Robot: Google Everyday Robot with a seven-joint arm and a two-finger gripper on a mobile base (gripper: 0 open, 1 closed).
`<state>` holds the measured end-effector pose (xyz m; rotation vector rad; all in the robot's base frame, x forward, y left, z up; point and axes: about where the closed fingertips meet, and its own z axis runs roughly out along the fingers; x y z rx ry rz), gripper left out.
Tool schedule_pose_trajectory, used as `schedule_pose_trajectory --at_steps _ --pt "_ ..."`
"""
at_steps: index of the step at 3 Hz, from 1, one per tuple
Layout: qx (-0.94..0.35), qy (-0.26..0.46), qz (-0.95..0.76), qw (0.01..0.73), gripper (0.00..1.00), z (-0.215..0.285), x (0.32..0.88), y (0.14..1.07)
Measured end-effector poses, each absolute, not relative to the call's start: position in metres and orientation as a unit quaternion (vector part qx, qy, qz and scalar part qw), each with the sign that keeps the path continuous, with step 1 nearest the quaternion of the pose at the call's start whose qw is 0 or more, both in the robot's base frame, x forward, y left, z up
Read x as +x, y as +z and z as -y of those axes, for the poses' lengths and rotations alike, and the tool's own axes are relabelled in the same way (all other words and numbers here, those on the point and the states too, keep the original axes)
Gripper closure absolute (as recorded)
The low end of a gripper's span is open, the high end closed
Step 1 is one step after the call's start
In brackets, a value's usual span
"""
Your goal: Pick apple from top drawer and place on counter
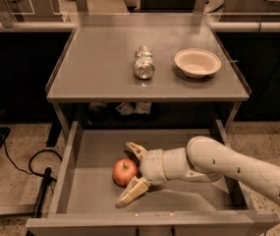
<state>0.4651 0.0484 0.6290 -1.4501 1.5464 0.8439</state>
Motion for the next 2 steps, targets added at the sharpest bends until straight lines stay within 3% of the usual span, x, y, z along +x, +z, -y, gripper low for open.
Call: schedule_pose_trajectory --at_steps 2 --pt "-0.567 0.333 -0.638 0.402 0.00 -0.042 0.469 0.607"
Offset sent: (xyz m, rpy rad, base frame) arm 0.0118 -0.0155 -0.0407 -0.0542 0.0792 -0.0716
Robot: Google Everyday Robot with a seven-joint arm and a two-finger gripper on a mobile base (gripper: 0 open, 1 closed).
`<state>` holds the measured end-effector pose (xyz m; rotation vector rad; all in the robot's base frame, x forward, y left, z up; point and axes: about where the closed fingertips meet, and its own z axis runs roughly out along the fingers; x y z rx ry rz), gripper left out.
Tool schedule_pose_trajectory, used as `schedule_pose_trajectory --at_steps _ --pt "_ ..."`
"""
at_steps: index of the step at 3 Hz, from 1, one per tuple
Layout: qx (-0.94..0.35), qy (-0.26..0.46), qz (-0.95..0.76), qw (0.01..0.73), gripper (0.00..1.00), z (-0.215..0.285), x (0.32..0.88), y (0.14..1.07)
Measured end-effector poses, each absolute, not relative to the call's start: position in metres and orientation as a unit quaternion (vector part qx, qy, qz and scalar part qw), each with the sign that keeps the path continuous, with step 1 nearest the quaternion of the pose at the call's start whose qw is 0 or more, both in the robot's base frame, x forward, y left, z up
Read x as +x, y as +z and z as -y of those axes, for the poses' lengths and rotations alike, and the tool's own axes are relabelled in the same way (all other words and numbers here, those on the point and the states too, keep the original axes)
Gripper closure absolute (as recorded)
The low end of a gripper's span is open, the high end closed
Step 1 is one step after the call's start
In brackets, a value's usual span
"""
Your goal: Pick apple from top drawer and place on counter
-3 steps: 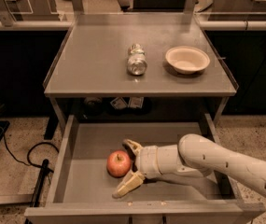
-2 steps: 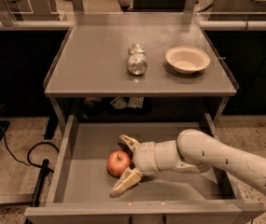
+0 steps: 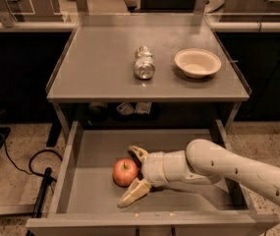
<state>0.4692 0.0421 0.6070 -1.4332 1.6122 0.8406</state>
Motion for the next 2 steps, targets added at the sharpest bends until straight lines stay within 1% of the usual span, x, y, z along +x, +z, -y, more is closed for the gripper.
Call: schedule_pose_trajectory --at_steps 1,2 --pt "-0.561 0.336 -0.647 0.393 0.00 -0.040 0.474 0.597" --pt "-0.570 0.326 -0.642 0.395 0.00 -0.045 0.474 0.612"
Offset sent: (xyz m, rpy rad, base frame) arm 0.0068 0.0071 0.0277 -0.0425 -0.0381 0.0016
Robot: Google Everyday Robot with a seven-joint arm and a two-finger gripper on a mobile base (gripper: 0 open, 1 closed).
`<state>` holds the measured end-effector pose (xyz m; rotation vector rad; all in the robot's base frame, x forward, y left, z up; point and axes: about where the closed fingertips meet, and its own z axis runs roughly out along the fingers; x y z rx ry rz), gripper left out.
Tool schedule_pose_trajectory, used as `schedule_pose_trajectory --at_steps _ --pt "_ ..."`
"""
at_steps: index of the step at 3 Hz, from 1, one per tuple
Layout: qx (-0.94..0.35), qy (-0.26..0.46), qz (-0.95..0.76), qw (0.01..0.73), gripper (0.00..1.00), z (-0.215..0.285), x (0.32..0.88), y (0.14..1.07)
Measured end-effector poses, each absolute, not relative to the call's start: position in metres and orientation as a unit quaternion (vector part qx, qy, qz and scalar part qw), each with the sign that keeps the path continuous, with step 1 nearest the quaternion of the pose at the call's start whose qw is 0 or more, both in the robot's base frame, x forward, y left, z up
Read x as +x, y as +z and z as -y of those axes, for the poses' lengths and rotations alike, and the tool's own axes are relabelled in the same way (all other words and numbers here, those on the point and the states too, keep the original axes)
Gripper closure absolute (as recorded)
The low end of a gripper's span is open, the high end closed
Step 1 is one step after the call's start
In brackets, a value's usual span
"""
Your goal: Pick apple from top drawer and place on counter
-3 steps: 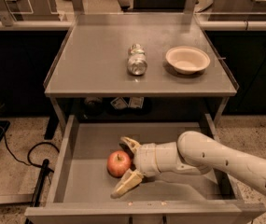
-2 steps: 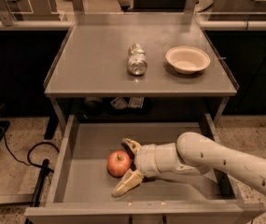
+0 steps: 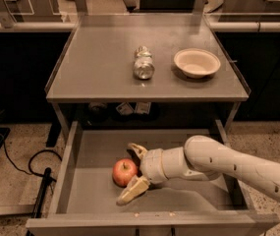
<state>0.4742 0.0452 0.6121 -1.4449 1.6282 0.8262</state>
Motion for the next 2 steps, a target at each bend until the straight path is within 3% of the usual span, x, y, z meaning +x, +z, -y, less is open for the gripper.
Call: schedule_pose_trajectory --at_steps 2 --pt "-0.586 0.317 -0.630 0.399 0.00 -0.060 0.475 0.632"
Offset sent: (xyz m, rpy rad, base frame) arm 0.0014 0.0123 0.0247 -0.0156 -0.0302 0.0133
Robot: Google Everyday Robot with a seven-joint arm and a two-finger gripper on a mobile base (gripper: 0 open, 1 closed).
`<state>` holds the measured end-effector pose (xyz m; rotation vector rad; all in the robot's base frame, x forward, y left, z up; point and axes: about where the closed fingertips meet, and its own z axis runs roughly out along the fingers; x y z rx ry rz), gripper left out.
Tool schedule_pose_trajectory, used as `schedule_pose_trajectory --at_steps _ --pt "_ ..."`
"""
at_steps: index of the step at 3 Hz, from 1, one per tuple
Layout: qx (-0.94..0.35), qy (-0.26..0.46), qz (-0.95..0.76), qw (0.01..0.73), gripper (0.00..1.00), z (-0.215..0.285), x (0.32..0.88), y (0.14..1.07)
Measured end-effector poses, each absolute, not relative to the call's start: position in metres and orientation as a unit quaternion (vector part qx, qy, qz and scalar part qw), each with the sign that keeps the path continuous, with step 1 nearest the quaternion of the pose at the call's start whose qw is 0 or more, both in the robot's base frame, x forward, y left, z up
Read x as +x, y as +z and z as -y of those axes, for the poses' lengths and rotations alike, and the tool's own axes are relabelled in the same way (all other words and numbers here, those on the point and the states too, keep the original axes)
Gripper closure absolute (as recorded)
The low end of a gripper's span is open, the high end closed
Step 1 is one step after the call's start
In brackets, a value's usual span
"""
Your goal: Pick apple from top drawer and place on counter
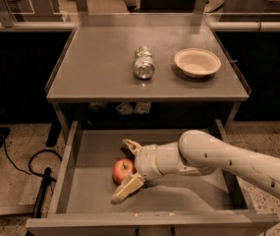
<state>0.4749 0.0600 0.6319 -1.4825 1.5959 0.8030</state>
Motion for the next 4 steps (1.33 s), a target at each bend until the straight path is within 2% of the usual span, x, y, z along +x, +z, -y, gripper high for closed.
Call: schedule_pose_trajectory --at_steps 1,2,4 --pt "-0.579 0.324 -0.634 0.398 0.00 -0.0589 0.4770 0.6202" --pt "-0.579 0.325 -0.634 0.397 0.18 -0.0590 0.4769 0.6196" --pt "-0.579 0.325 -0.634 0.397 0.64 -0.0590 0.4769 0.6196"
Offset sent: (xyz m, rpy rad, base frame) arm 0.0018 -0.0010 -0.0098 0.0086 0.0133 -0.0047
